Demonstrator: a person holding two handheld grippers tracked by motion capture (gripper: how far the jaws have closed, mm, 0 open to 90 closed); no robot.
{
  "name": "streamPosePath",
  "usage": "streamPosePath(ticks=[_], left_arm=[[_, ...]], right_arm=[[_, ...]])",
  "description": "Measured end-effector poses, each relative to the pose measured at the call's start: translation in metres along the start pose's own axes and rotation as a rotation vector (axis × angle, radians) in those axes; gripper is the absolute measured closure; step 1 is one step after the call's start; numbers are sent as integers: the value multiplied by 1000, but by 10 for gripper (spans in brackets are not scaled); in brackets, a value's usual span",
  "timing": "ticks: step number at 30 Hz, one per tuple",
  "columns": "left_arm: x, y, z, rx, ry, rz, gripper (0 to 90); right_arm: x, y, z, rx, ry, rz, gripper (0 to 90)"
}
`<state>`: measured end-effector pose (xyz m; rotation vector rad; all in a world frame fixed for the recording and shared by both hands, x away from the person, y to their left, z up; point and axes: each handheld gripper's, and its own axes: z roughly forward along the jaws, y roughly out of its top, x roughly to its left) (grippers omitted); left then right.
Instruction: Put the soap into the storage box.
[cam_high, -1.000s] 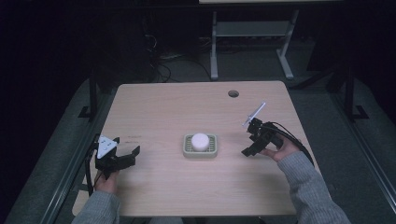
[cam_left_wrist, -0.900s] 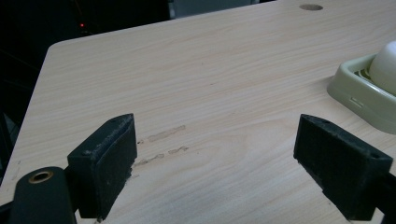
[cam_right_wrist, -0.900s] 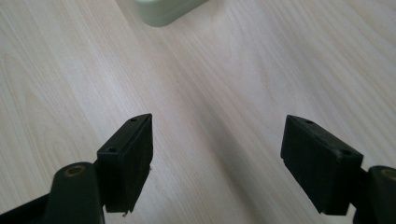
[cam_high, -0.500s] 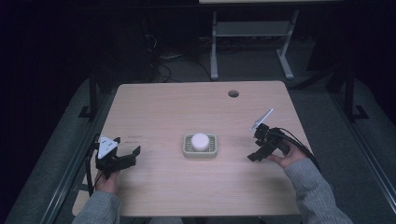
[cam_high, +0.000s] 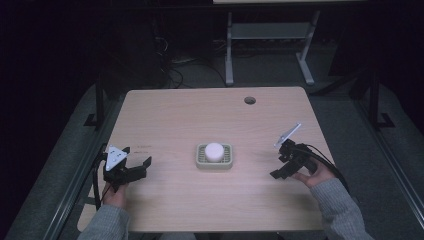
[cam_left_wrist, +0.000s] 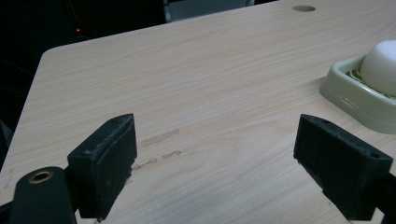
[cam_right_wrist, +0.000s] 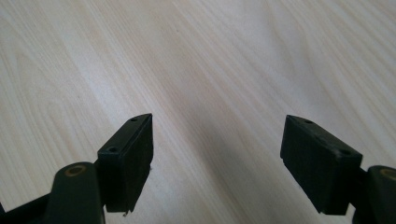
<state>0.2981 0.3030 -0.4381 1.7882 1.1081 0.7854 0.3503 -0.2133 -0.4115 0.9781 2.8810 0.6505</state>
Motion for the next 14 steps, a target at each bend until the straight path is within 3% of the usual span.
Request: streamPosePath(ticks=[9,14], left_arm=[[-1,1,0,-19,-18,-7,129],[-4,4,2,-2,-35,2,129]], right_arm=[[3,-21,0,-17,-2,16,250],[6,-34,-1,-32,-14,24,250]])
